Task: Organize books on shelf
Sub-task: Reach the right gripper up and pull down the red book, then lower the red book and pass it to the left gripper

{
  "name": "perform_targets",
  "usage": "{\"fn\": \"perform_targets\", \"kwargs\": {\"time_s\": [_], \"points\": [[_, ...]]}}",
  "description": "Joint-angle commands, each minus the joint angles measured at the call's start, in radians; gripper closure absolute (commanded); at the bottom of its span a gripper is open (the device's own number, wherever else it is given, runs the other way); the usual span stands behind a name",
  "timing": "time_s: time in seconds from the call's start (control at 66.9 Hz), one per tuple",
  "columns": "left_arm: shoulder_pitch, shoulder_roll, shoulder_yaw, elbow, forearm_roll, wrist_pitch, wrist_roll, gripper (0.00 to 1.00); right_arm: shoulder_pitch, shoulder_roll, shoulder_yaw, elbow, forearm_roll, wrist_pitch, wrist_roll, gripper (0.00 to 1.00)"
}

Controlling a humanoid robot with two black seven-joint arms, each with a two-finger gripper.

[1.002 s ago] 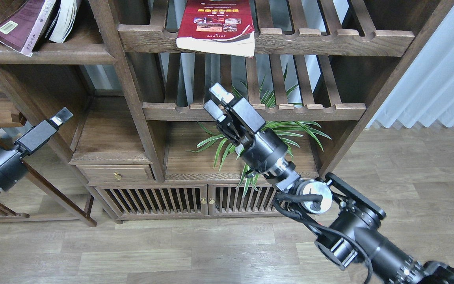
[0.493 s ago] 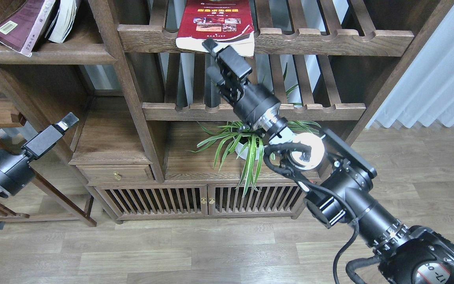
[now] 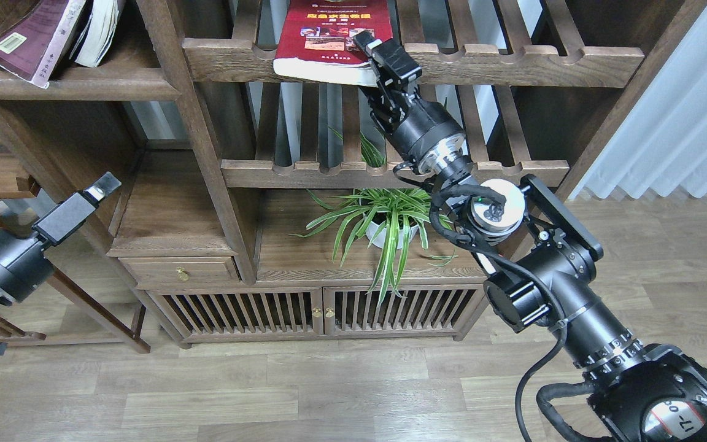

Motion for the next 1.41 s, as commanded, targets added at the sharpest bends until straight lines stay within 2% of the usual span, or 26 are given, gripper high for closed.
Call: {"fn": "perform_targets", "kwargs": {"time_s": [0.0, 0.194, 0.254, 0.284, 0.449, 0.538, 0.643, 0.822, 1.077, 1.391], "points": [[0.000, 0.000, 0.000, 0.003, 0.000, 0.000, -0.002, 0.01, -0.019, 0.000, -0.006, 0.001, 0.000, 0.024, -0.005, 0.97], [0.000, -0.014, 0.000, 0.003, -0.006, 0.000, -0.006, 0.01, -0.074, 0.000, -0.020, 0.045, 0.004, 0.040, -0.015, 0.97], [0.000, -0.026, 0.000, 0.003, -0.012, 0.000, -0.011, 0.01, -0.091, 0.000, -0.022, 0.064, 0.004, 0.075, -0.016, 0.97], [0.000, -0.040, 0.000, 0.001, -0.021, 0.000, -0.011, 0.01, -0.120, 0.000, -0.022, 0.091, 0.005, 0.130, -0.027, 0.97], [0.006, -0.072, 0.003, 0.004, -0.078, 0.000, -0.008, 0.01, -0.241, 0.000, -0.022, 0.162, 0.004, 0.217, -0.062, 0.97], [0.014, -0.110, 0.012, 0.004, -0.107, 0.000, -0.006, 0.01, -0.316, -0.001, -0.022, 0.187, 0.005, 0.267, -0.065, 0.97], [0.025, -0.169, 0.020, 0.004, -0.113, 0.000, -0.006, 0.01, -0.395, -0.060, -0.022, 0.208, 0.010, 0.317, -0.068, 0.97], [0.055, -0.297, 0.034, 0.004, -0.113, 0.000, -0.005, 0.01, -0.490, -0.115, -0.022, 0.210, 0.039, 0.413, -0.094, 0.97], [0.112, -0.417, 0.097, 0.007, -0.115, 0.000, -0.012, 0.01, -0.623, -0.141, -0.019, 0.197, 0.076, 0.413, -0.134, 0.96], [0.138, -0.535, 0.106, 0.000, -0.135, 0.000, -0.026, 0.01, -0.723, -0.144, -0.062, 0.188, 0.076, 0.413, -0.174, 0.96]]}}
